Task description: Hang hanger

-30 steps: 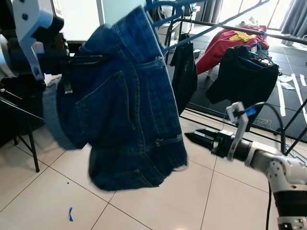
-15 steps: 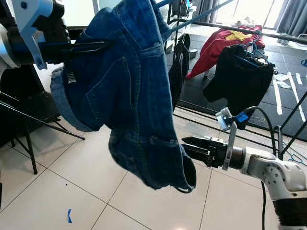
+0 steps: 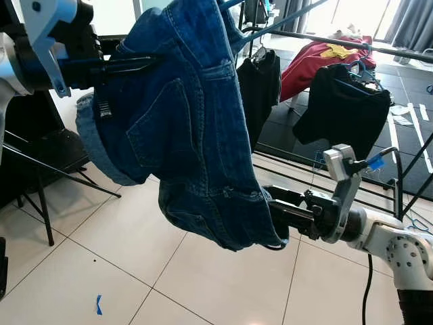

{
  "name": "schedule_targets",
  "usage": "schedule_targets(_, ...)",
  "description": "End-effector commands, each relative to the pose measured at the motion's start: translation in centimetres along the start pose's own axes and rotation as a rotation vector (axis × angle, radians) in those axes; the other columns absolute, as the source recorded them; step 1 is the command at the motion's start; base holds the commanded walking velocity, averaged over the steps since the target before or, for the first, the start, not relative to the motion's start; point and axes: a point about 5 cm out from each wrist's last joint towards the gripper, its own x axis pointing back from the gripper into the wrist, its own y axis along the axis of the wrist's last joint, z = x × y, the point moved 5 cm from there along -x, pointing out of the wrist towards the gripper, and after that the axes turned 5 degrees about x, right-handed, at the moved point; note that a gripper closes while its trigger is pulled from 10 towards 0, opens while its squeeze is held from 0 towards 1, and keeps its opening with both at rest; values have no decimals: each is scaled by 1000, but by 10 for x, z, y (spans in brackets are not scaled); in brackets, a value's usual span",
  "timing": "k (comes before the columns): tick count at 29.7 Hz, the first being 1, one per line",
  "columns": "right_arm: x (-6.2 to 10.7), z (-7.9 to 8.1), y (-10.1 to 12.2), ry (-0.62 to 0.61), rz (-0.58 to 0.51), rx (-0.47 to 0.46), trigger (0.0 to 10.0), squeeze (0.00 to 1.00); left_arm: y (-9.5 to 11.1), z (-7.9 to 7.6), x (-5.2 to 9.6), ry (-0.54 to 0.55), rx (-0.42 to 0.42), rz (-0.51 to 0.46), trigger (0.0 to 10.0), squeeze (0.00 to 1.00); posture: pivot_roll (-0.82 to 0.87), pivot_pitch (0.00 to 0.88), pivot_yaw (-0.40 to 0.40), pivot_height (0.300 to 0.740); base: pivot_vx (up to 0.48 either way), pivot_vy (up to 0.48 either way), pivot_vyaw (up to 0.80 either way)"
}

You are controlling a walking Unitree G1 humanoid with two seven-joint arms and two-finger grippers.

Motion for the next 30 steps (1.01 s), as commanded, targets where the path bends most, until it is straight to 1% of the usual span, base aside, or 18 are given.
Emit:
schedule_targets(1,1,-3,-1,-19,14,11,10000,0,14,4,-2,12,-42,-41,0,0,-65,4,5,740,0,0,0)
schedule_targets(4,1,-5,-1,-32,15,9,10000,0,14,5,-2,13,-42,-42,0,0,-65,4,5,740,0,0,0)
schedule_targets(5,2,-11,-7,-72,52,4,10000,0,16,6,-2,18,-44,-46,0,0,-65,6,5,740,0,0,0)
schedule_targets(6,4,-20,-19,-127,120,-5,10000,0,18,8,-2,25,-48,-51,0,0,-66,6,5,740,0,0,0)
schedule_targets(7,7,-27,-38,-183,224,0,10000,0,21,10,-2,34,-52,-58,0,0,-66,6,5,740,0,0,0)
schedule_targets(8,7,-27,-38,-183,224,0,10000,0,21,10,-2,34,-52,-58,0,0,-66,6,5,740,0,0,0)
schedule_targets(9,10,-32,-50,-217,295,5,10000,0,22,11,-2,40,-55,-63,0,0,-66,6,5,740,0,0,0)
schedule_targets(10,12,-34,-57,-235,331,2,10000,0,24,13,-2,46,-58,-68,0,0,-64,8,5,740,0,0,0)
schedule_targets(12,12,-34,-57,-235,331,2,10000,0,24,13,-2,46,-58,-68,0,0,-64,8,5,740,0,0,0)
schedule_targets(18,15,-47,-56,-318,337,-19,10000,0,28,19,2,70,-75,-68,0,0,-62,10,3,740,0,0,0)
schedule_targets(19,18,-54,-53,-359,321,-38,706,0,27,21,3,78,-82,-55,0,0,-62,11,2,740,0,0,0)
schedule_targets(20,20,-58,-50,-384,305,-55,0,0,25,23,5,85,-88,-41,0,0,-62,12,2,740,0,0,0)
schedule_targets(22,22,-62,-47,-404,288,-71,0,0,22,24,7,92,-92,-27,0,0,-62,12,2,740,0,0,0)
schedule_targets(25,20,-63,-33,-404,222,-90,0,0,-3,20,11,83,-127,79,0,0,-62,12,2,740,0,0,0)
schedule_targets(26,20,-63,-33,-404,222,-90,0,0,-3,20,11,83,-127,79,0,0,-62,12,2,740,0,0,0)
schedule_targets(28,18,-62,-16,-389,152,-104,0,0,-24,13,14,62,-137,156,0,0,-66,14,3,740,0,0,0)
schedule_targets(29,18,-62,-16,-389,152,-104,0,0,-24,13,14,62,-137,156,0,0,-66,14,3,740,0,0,0)
schedule_targets(30,17,-61,-10,-384,129,-107,0,0,-31,10,15,54,-137,183,0,0,-66,14,3,740,0,0,0)
